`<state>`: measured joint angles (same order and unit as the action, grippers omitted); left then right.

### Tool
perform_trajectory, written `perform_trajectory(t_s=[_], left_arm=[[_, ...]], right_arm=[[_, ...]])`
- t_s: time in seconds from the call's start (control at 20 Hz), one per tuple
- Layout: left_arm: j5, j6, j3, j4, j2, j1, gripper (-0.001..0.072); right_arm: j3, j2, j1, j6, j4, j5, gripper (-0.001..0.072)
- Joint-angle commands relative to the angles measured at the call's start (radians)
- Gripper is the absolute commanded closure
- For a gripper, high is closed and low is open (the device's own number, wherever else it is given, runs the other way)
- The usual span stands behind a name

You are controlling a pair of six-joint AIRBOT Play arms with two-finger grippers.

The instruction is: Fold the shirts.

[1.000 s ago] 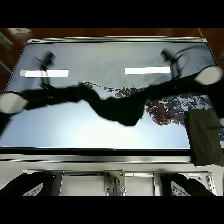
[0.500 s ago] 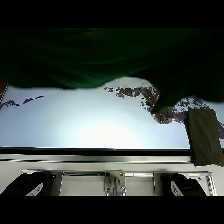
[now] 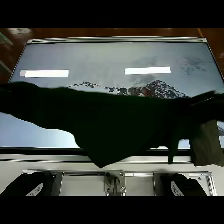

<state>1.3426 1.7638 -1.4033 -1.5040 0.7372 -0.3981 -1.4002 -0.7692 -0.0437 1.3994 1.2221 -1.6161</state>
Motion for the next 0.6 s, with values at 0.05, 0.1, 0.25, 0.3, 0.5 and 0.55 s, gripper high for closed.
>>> perform_trajectory(t_s=[0.05, 0.1, 0.25, 0.3, 0.5, 0.55], left_arm=[[-0.132, 0.104, 0.259, -0.068, 0.076, 0.006, 0.0668], [-0.234, 0.173, 0.297, -0.06, 0.119, 0.016, 0.0668], [-0.478, 0.232, 0.313, -0.04, 0.299, 0.05, 0.0668], [-0.544, 0.25, 0.313, -0.032, 0.355, 0.066, 0.0668], [-0.688, 0.302, 0.313, 0.138, 0.539, 0.152, 0.0667], [-0.686, 0.302, 0.313, 0.178, 0.579, 0.162, 0.0667]], right_arm=[[0.381, -0.082, 0.0, 0.05, 0.033, 0.253, 0.0646], [0.423, -0.125, 0.0, 0.076, 0.03, 0.381, 0.0646], [0.44, -0.307, 0.0, 0.093, -0.055, 0.759, 0.0646], [0.44, -0.369, 0.0, 0.093, -0.118, 0.871, 0.0646], [0.44, -0.578, 0.0, 0.088, -0.326, 1.024, 0.0645], [0.44, -0.62, 0.0, 0.085, -0.339, 1.015, 0.0645]])
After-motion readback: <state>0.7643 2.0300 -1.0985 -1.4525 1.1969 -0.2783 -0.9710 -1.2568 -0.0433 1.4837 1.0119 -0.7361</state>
